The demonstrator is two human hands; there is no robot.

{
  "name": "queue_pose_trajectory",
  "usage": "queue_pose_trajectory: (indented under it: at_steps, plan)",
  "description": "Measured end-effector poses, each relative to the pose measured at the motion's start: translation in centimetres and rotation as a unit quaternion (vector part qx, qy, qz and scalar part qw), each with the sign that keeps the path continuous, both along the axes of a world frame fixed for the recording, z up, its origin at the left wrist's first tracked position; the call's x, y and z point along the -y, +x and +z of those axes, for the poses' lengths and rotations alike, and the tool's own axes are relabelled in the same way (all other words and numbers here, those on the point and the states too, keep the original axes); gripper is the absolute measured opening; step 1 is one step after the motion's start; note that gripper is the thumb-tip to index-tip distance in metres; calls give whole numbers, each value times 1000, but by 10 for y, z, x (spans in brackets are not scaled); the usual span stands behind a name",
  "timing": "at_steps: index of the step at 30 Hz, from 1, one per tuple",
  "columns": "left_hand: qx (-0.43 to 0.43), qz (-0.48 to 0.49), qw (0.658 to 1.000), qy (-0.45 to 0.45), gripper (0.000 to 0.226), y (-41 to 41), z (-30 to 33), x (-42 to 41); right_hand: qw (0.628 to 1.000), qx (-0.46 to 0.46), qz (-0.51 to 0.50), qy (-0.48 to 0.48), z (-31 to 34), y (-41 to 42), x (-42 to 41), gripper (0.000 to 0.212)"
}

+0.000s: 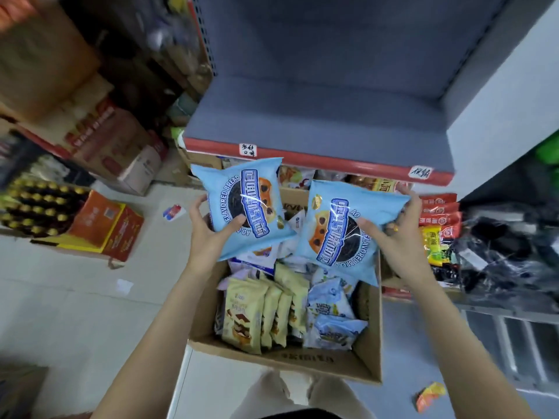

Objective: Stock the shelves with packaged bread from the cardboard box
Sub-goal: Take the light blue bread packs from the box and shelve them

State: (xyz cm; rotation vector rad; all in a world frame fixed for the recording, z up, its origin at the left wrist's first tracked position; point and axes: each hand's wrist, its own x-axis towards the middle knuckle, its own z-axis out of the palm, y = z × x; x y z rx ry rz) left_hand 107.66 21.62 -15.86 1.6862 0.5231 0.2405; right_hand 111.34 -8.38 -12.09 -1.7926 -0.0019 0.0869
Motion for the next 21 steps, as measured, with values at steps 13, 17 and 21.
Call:
queue_pose_trajectory:
  at_steps: [13,17,21]
  plan:
    - [264,-23,962,59,71,99,201,68,974,183,-24,135,199,106,86,52]
    - [313,-35,947,67,80,122,248,89,958,242,-31,149,246,127,103,41]
    - [342,-42,937,57,66,147,276,110,949,267,-66,153,284,146,121,51]
